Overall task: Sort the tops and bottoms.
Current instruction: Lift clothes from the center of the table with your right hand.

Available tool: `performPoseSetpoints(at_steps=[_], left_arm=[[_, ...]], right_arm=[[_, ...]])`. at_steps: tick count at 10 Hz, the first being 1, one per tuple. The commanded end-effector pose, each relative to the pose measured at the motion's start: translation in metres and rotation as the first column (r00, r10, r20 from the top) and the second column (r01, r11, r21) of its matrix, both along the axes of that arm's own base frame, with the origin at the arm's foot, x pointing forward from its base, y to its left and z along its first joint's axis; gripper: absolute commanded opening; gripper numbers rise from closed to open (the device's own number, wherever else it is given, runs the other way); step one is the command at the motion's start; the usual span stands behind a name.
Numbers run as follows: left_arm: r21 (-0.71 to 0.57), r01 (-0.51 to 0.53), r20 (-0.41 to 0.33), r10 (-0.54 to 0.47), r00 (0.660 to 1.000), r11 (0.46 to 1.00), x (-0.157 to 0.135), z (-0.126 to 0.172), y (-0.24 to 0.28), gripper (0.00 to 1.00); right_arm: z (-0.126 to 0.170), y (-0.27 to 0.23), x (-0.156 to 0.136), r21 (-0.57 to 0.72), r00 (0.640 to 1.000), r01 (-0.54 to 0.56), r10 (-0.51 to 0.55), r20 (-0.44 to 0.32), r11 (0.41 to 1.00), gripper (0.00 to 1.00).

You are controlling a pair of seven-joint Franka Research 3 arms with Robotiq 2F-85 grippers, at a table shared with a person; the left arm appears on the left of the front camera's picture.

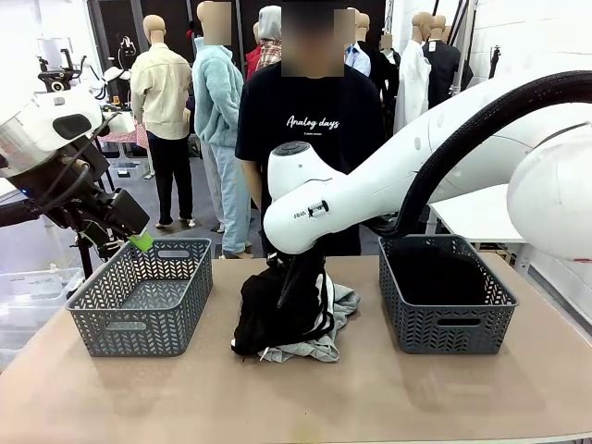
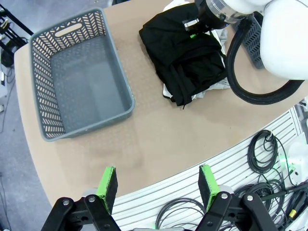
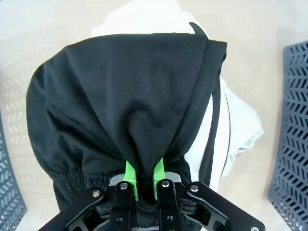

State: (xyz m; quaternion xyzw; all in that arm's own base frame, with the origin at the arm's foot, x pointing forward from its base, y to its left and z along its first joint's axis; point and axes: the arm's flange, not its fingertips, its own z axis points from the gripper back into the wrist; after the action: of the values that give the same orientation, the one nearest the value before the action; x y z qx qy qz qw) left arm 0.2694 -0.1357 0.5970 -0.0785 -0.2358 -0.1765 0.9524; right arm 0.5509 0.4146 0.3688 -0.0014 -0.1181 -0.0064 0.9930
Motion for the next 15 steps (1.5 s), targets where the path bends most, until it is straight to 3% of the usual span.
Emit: performPoseSetpoints(at_steps=[1, 4, 5, 8, 11, 12, 15], left_arm=[[-0.002, 0.004, -0.008, -0.004, 1.0, 1.0, -0.001, 0.0, 0.002, 0.87], [-0.002, 0.004, -0.008, -0.004, 1.0, 1.0, -0.001, 0.0, 0.002, 0.87], [-0.002, 0.004, -0.008, -0.004, 1.0, 1.0, -0.001, 0.0, 0.002, 0.87], [-0.002, 0.004, -0.008, -0.004, 1.0, 1.0, -0.001, 0.0, 0.002, 0.87], [-0.002, 0.004, -0.008, -0.004, 1.0, 1.0, -0.001, 0.0, 0.002, 0.87], [-0.002, 0.004, -0.008, -0.004, 1.0, 1.0, -0.001, 0.0, 0.002, 0.87], [-0.002, 0.004, -0.008, -0.004, 1.0, 1.0, -0.001, 0.0, 0.002, 0.87]], right_arm=[[0.011, 0.009, -0.007, 0.009, 0.999, 0.018, -0.019, 0.029, 1.0, 0.0], [0.119, 0.035, -0.033, -0.014, 0.966, -0.019, 0.022, 0.258, 1.0, 0.0], [0.143, 0.038, -0.043, -0.019, 0.971, -0.01, 0.014, 0.237, 1.0, 0.0], [0.204, 0.028, -0.061, 0.018, 0.923, 0.046, -0.05, 0.38, 0.999, 0.0], [0.233, 0.017, -0.075, 0.049, 0.9, 0.057, -0.073, 0.43, 0.997, 0.0], [0.23, 0.024, -0.062, 0.037, 0.923, 0.021, -0.034, 0.383, 0.999, 0.0], [0.23, 0.024, -0.062, 0.037, 0.923, 0.021, -0.034, 0.383, 0.999, 0.0]])
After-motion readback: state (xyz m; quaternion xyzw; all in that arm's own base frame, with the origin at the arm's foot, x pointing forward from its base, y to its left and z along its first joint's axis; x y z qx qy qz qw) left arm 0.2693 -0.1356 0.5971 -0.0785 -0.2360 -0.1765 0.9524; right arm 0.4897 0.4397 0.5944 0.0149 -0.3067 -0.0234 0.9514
